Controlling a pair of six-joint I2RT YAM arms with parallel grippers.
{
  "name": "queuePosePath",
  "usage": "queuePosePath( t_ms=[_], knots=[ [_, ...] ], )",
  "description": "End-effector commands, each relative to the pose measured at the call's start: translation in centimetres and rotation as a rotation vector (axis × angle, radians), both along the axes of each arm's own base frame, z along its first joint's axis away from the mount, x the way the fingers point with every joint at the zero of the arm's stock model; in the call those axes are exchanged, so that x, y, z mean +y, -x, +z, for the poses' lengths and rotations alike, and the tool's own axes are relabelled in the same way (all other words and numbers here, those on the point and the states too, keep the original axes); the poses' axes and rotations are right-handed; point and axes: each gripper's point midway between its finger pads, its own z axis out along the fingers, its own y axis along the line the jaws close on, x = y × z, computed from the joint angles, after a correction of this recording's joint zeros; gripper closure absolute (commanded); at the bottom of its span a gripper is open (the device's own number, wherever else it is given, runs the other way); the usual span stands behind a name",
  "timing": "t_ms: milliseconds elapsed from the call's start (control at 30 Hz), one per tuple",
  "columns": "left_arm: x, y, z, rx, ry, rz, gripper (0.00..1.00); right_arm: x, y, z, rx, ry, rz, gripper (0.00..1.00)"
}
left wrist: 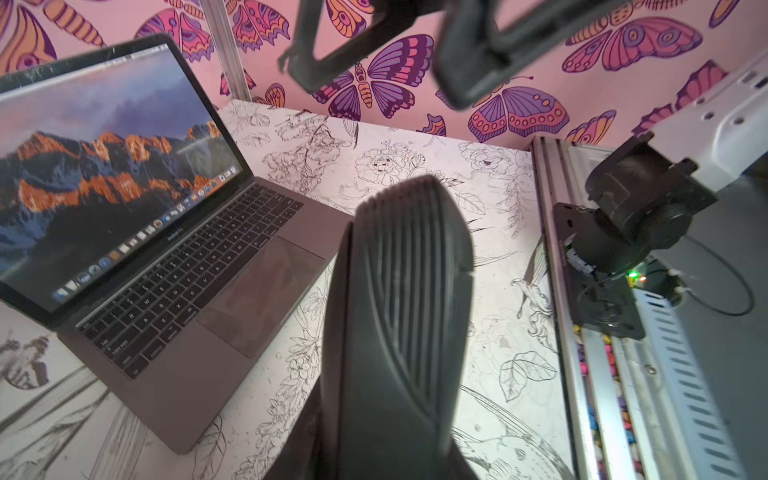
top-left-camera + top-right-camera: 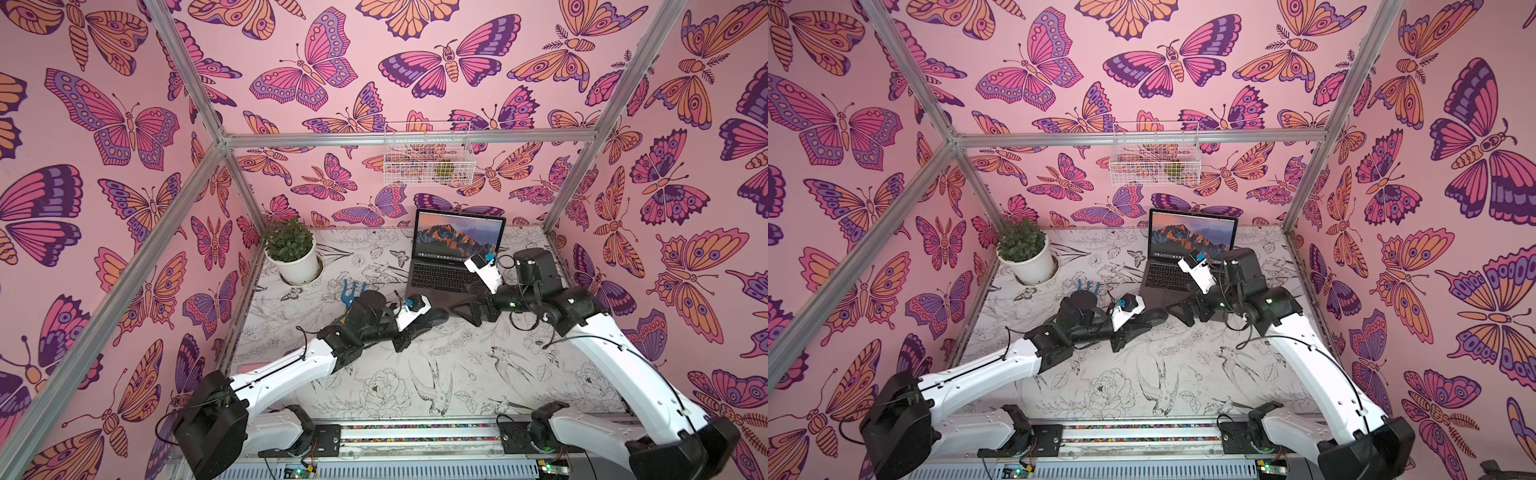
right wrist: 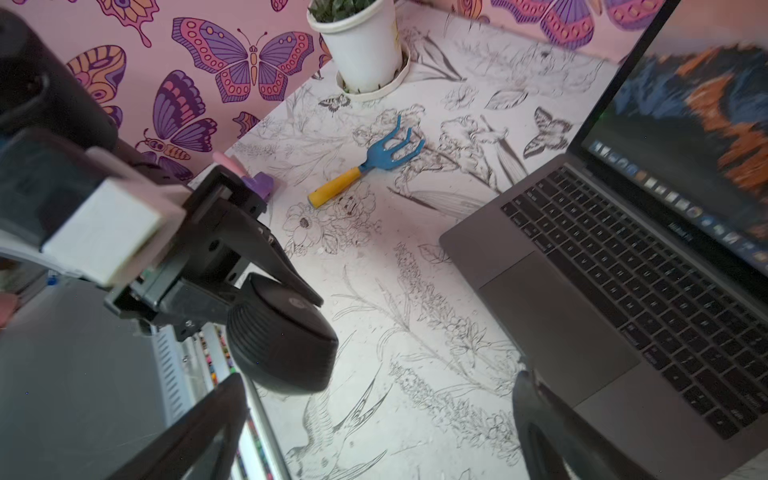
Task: Insert the wireless mouse receiver into the laptop
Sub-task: Pick up the mouse from the center of the board, then remove the lid from the mouse.
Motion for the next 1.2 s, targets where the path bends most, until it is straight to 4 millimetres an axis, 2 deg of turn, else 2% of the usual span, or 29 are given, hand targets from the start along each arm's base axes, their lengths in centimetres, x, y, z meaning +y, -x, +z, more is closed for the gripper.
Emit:
queuePosePath(
  t_ms=[0, 67, 100, 133, 333, 500, 600, 767, 900, 1067, 1167],
  knots=[
    [0.6, 0.9, 1.2, 0.23, 0.058, -0.06, 1.0, 0.8, -0.9, -0.3, -0.237, 0.122, 0.047, 0.02],
    [0.9, 0.7, 2.0, 0.298, 0.086, -0.088, 1.0, 1.8, 0.0, -1.3, -0.318, 0.209, 0.124, 0.03],
    [0.7, 0.3, 1.0, 0.351, 0.076, -0.094, 1.0, 2.5, 0.2, -1.7, -0.357, 0.24, 0.153, 0.04],
    [0.6, 0.2, 1.0, 0.367, 0.077, -0.102, 1.0, 3.0, 0.3, -1.8, -0.386, 0.254, 0.172, 0.04],
    [0.5, 0.1, 1.1, 0.362, 0.076, -0.109, 1.0, 4.8, -0.4, -1.8, -0.426, 0.241, 0.195, 0.1],
    [0.7, 0.2, 1.2, 0.338, 0.074, -0.109, 1.0, 6.0, -0.4, -2.4, -0.368, 0.206, 0.231, 0.24],
    [0.7, 0.2, 1.2, 0.331, 0.075, -0.11, 1.0, 6.4, -0.2, -3.1, -0.339, 0.201, 0.245, 0.29],
    [0.6, 0.7, 1.4, 0.341, 0.086, -0.143, 1.0, 6.1, -1.4, -2.9, -0.348, 0.205, 0.181, 0.44],
    [0.4, 1.2, 1.3, 0.348, 0.088, -0.176, 1.0, 6.3, -1.8, -2.4, -0.346, 0.174, 0.145, 0.44],
    [0.5, 1.1, 1.3, 0.34, 0.086, -0.172, 1.0, 6.7, -1.5, -1.9, -0.327, 0.132, 0.15, 0.4],
    [0.5, 1.2, 1.2, 0.341, 0.085, -0.174, 1.0, 6.7, -1.4, -1.9, -0.322, 0.132, 0.152, 0.44]
  ],
)
